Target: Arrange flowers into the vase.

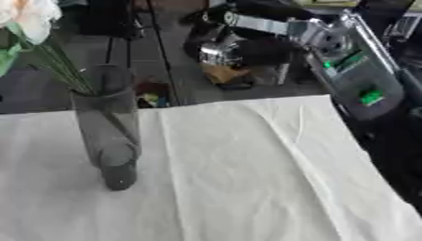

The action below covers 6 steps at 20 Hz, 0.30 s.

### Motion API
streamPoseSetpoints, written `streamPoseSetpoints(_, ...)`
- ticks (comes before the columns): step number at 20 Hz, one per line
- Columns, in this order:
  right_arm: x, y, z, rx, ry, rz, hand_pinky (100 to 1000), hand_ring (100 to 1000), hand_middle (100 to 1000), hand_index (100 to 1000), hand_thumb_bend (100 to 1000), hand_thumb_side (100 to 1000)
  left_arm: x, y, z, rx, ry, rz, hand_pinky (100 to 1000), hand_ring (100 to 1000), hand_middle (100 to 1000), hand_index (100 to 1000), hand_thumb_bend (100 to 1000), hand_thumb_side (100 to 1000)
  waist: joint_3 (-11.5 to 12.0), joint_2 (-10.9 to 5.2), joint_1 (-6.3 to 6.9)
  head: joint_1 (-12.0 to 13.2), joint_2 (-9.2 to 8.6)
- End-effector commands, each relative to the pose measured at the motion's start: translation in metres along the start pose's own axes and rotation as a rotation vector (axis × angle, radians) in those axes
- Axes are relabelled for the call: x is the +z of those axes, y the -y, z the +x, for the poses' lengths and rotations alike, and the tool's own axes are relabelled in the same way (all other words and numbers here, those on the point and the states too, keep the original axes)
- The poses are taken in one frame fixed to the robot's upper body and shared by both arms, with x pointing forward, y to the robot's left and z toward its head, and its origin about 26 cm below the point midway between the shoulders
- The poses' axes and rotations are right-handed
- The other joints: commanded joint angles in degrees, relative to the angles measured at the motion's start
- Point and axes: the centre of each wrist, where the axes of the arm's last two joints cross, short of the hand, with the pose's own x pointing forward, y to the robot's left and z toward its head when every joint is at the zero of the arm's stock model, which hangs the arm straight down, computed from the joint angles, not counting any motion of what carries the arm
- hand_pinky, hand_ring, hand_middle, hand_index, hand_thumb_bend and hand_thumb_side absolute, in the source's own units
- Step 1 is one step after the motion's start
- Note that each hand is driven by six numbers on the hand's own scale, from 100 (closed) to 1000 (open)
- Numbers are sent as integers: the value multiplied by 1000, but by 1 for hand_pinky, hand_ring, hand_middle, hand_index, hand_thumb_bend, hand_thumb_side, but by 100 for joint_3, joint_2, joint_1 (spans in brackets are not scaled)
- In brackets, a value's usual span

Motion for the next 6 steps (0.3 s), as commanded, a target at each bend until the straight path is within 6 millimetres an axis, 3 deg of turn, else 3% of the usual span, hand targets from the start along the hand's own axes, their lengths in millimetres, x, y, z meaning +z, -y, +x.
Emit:
streamPoseSetpoints(1,14,15,11,-2,18,-223,756,803,721,1000,100,856,-5,-5,7,-20,17,-5,857,807,871,918,100,844,-43,-169,19,616,469)
streamPoseSetpoints(3,19,11,5,-25,35,-325,712,703,592,1000,100,833,-3,-5,7,-21,13,0,857,807,872,918,100,846,-89,-191,23,1062,810)
streamPoseSetpoints(6,25,5,-1,-51,59,-466,724,665,522,1000,100,794,-3,-5,6,-20,7,5,857,807,872,919,100,847,-138,-218,25,1638,1224)
